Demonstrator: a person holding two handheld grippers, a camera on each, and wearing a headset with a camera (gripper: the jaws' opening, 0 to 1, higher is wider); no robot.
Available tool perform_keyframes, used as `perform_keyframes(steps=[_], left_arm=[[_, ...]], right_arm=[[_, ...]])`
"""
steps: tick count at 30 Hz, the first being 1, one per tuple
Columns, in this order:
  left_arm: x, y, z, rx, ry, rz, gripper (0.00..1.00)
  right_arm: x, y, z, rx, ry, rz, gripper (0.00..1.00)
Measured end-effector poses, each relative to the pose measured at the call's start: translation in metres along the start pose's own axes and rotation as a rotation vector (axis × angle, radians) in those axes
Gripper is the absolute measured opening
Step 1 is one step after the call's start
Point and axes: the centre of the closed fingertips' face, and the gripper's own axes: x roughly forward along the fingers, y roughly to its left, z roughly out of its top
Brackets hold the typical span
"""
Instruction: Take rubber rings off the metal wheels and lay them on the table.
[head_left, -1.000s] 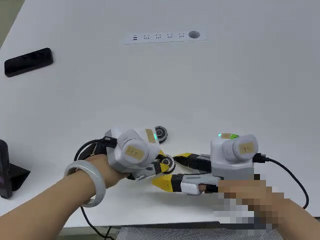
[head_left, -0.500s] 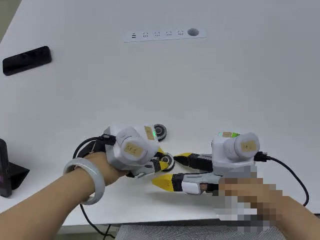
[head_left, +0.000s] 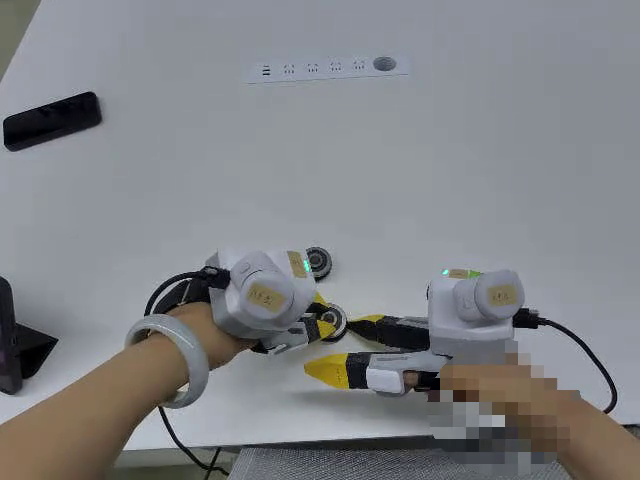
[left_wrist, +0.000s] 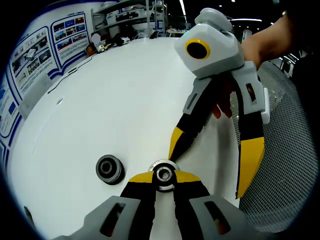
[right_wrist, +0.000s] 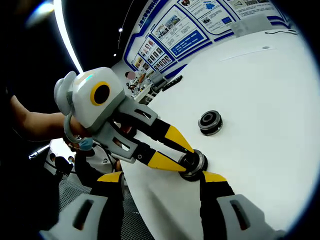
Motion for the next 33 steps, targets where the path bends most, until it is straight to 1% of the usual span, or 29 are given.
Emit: perform_keyframes(steps=[7, 8, 9, 11, 13, 16, 20, 23, 30, 33], left_arm=[[0.000, 0.000, -0.001, 0.001, -0.001, -0.001, 0.13], [0.000, 0.000, -0.001, 0.002, -0.001, -0.001, 0.13], [0.000, 0.000, -0.001, 0.001, -0.002, -0.001, 0.13], [0.000, 0.000, -0.001, 0.001, -0.003, -0.001, 0.13], [-0.001, 0.000, -0.001, 0.000, -0.004, -0.001, 0.13], [0.000, 0.000, 0.000, 0.000, -0.003, -0.001, 0.13], [0.000, 0.000, -0.001, 0.000, -0.004, -0.001, 0.13], [0.000, 0.000, -0.001, 0.000, -0.003, -0.002, 0.13], [0.000, 0.000, 0.000, -0.001, -0.003, -0.002, 0.13], [0.000, 0.000, 0.000, -0.002, -0.004, -0.002, 0.13]], right_arm=[[-0.003, 0.000, 0.003, 0.038, -0.016, 0.005, 0.60], [-0.004, 0.000, 0.004, 0.048, -0.023, 0.007, 0.60], [-0.004, 0.002, 0.008, 0.053, -0.046, 0.018, 0.59], [-0.005, 0.000, 0.011, 0.092, -0.060, 0.017, 0.58], [-0.007, -0.003, 0.015, 0.097, -0.079, 0.014, 0.57], [-0.007, -0.005, 0.016, 0.088, -0.079, 0.001, 0.58], [-0.006, -0.005, 0.017, 0.082, -0.076, 0.003, 0.59], [-0.002, -0.007, 0.015, 0.064, -0.056, 0.000, 0.59], [0.003, -0.008, 0.013, 0.037, -0.036, 0.002, 0.60], [0.003, -0.009, 0.013, 0.044, -0.037, 0.007, 0.61]])
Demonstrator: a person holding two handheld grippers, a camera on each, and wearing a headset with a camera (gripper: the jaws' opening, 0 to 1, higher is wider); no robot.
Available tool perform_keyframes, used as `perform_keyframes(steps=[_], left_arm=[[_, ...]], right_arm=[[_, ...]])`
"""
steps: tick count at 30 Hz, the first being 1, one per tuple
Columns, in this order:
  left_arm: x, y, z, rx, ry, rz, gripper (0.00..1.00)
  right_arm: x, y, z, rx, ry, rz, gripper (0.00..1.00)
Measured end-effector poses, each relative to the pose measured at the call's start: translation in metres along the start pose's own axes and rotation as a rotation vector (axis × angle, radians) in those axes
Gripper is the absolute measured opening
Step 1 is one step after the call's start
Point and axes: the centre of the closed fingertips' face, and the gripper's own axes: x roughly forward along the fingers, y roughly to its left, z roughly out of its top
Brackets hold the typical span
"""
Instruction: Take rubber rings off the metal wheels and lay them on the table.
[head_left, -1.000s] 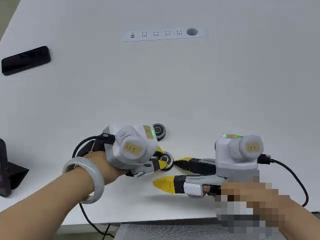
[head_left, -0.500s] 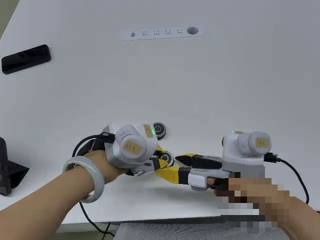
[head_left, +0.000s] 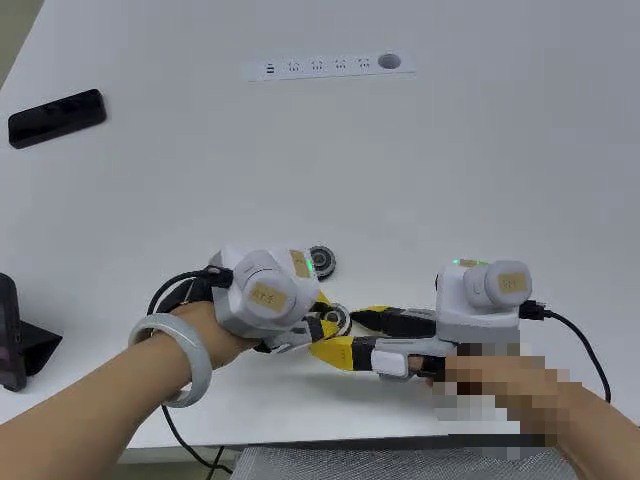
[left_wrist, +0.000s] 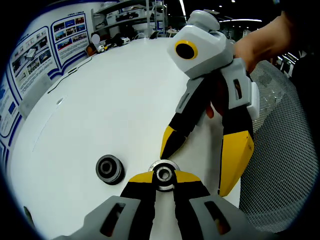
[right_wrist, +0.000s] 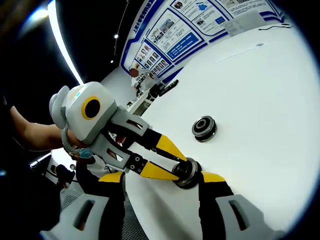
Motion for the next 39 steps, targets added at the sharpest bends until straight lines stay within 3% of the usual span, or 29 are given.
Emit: perform_keyframes(steps=[6, 25, 39], left_arm=[[0.000, 0.000, 0.000, -0.004, -0.001, 0.000, 0.13], [0.000, 0.000, 0.000, -0.008, -0.004, 0.002, 0.13], [0.000, 0.000, -0.001, -0.009, -0.008, 0.001, 0.13]], right_arm=[[0.001, 0.003, -0.002, -0.042, 0.014, 0.008, 0.65], [0.001, 0.005, -0.007, -0.037, 0.042, 0.009, 0.67], [-0.008, 0.009, 0.001, 0.129, 0.001, 0.056, 0.64]])
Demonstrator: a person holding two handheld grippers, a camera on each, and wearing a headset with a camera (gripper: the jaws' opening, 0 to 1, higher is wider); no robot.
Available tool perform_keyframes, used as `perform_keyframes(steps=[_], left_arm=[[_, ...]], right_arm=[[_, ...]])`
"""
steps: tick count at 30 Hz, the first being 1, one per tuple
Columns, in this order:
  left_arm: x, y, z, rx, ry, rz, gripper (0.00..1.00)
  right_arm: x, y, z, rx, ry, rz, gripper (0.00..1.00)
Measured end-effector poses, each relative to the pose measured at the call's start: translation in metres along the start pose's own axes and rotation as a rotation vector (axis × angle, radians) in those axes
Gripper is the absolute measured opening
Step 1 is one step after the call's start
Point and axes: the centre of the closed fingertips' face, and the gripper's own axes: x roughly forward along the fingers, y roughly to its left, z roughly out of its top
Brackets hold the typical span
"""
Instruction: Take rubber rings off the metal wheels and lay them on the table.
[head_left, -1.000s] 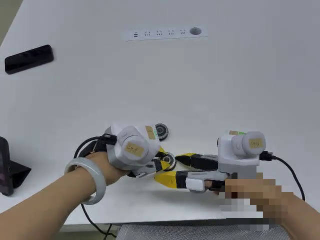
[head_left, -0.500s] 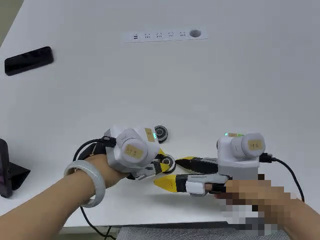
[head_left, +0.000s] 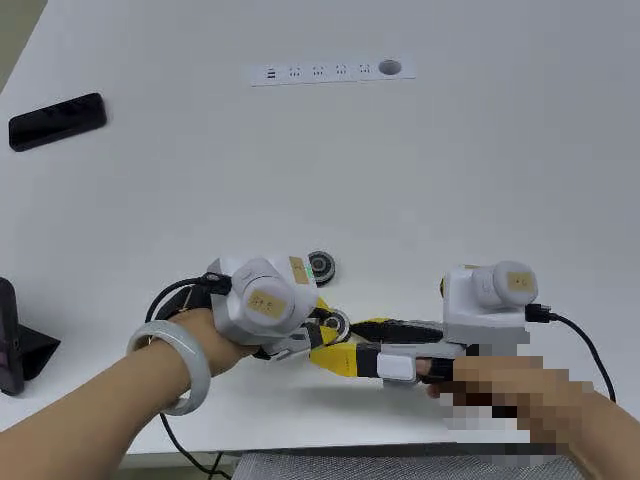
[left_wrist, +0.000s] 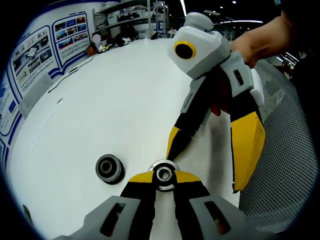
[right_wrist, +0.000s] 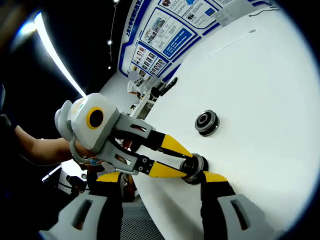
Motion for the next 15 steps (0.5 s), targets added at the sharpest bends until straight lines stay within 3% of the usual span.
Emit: perform_keyframes(steps=[15], left_arm=[[-0.0003, 0.0004, -0.0001, -0.003, -0.002, 0.001, 0.13]], right_arm=[[-0.0006, -0.0014, 0.0020, 0.021, -0.035, 0.001, 0.62]])
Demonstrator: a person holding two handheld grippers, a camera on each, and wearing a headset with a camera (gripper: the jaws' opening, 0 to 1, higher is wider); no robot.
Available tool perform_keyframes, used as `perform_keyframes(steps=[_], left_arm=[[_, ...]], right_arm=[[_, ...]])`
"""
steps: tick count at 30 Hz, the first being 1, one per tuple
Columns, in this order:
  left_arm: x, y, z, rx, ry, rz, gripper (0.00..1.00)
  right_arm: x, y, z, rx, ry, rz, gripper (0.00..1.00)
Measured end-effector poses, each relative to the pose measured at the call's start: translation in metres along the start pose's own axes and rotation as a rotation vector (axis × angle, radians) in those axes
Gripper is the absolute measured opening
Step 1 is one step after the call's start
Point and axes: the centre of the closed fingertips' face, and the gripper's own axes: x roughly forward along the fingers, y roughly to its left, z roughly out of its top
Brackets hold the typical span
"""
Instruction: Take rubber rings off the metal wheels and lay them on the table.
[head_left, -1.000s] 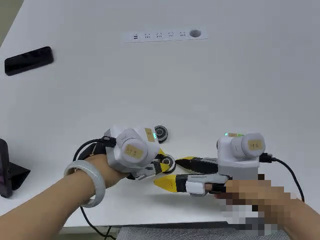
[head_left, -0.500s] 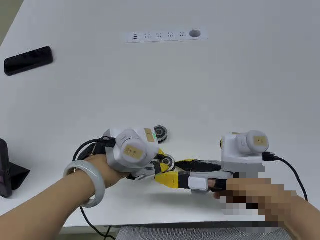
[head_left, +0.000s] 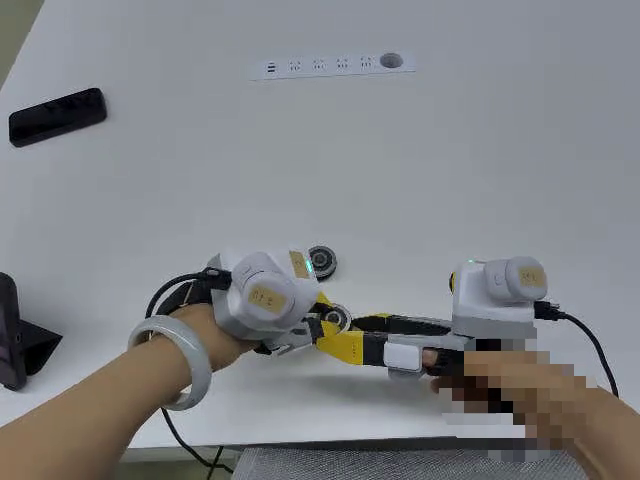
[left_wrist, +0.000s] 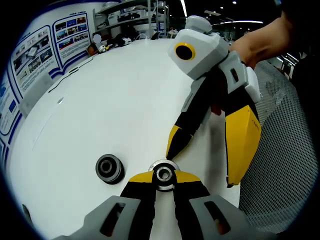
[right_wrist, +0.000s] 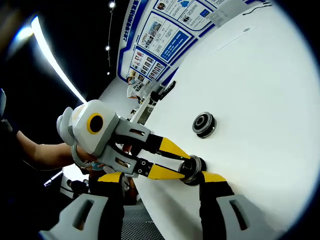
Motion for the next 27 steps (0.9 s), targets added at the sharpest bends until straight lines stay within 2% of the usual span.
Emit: perform_keyframes(steps=[5, 11, 15, 19, 27], left_arm=[[0.000, 0.000, 0.000, -0.001, -0.001, 0.000, 0.13], [0.000, 0.000, 0.000, -0.001, -0.001, -0.001, 0.13], [-0.001, 0.000, 0.000, -0.003, -0.004, -0.003, 0.13], [0.000, 0.000, 0.000, -0.003, -0.003, -0.003, 0.13], [0.000, 0.000, 0.000, -0.004, -0.002, -0.002, 0.13]], right_arm=[[0.004, -0.001, 0.004, -0.029, -0.006, -0.007, 0.65], [0.011, -0.001, -0.001, -0.091, 0.045, -0.003, 0.67], [0.011, -0.003, 0.000, -0.103, 0.048, -0.008, 0.70], [0.013, 0.000, 0.001, -0.106, 0.058, 0.014, 0.70], [0.014, 0.001, 0.000, -0.117, 0.063, 0.020, 0.73]])
